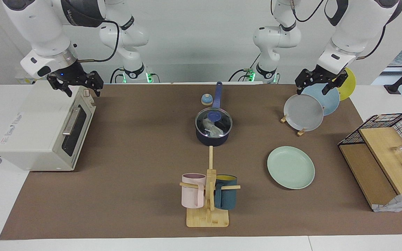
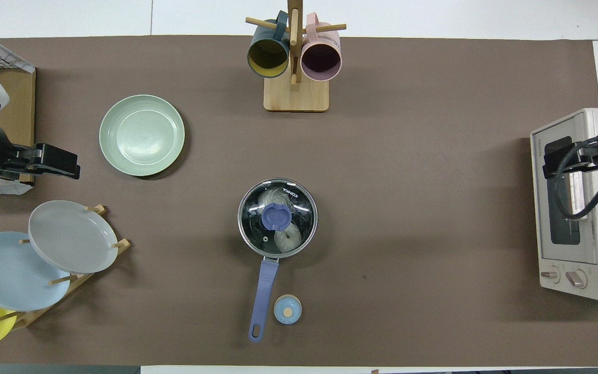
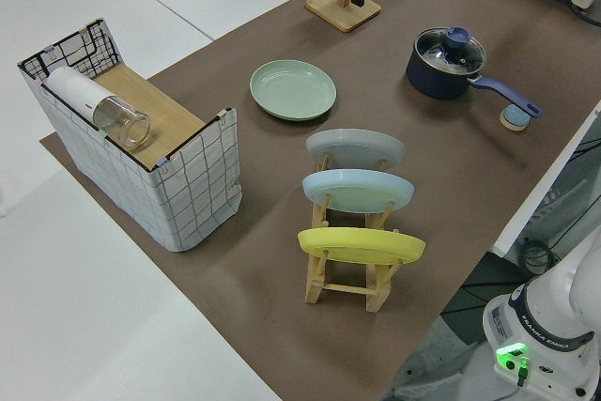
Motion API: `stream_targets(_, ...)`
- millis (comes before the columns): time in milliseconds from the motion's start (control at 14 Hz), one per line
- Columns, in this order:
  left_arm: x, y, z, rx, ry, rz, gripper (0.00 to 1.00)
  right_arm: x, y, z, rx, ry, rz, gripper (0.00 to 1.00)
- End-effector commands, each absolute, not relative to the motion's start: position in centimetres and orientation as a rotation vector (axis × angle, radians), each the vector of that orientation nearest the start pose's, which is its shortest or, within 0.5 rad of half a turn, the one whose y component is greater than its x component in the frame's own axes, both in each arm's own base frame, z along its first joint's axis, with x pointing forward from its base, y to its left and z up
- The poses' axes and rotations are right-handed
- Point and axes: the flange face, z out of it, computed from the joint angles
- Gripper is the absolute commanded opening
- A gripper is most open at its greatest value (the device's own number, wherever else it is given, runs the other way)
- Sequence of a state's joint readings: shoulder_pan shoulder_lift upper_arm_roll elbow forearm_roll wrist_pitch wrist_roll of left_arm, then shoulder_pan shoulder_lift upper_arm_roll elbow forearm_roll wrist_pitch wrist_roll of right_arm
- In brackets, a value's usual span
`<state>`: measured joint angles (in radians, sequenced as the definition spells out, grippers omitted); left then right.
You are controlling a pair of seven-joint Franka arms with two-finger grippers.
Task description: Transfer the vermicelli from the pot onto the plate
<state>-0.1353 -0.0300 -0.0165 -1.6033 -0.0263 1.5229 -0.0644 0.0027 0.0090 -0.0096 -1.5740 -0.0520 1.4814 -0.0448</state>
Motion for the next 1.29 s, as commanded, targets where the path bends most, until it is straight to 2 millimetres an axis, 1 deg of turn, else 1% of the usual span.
stream_targets(0,52.9,-8.0,62.7,-3.143,0.141,0.088,1.00,54.7,-0.9,61.0,-3.181,-0.056,0.153,1.00)
stream_targets(714,52.9,-8.0,62.7,-3.143,0.141,0.088,1.00,54.7,-0.8,61.1,-3.178,-0.049,0.155,1.00)
stream_targets(857,52.9,-8.0,62.7,-3.143,0.141,0.088,1.00,54.8,-1.3,61.1,-3.172,-0.027,0.152,1.00)
stream_targets(1000,52.9,-8.0,62.7,-3.143,0.141,0.088,1.00,54.7,-0.8,61.1,-3.173,-0.046,0.162,1.00)
stream_targets(1071,52.9,-8.0,62.7,-3.143,0.141,0.088,1.00,54.7,0.2,61.2,-3.172,-0.075,0.157,1.00)
stream_targets(1143,52.9,-8.0,62.7,-3.143,0.141,0.088,1.00,55.0,2.3,61.7,-3.170,-0.124,0.126,1.00)
stream_targets(1214,52.9,-8.0,62.7,-3.143,0.141,0.088,1.00,54.9,5.0,62.1,-3.166,-0.158,0.107,1.00)
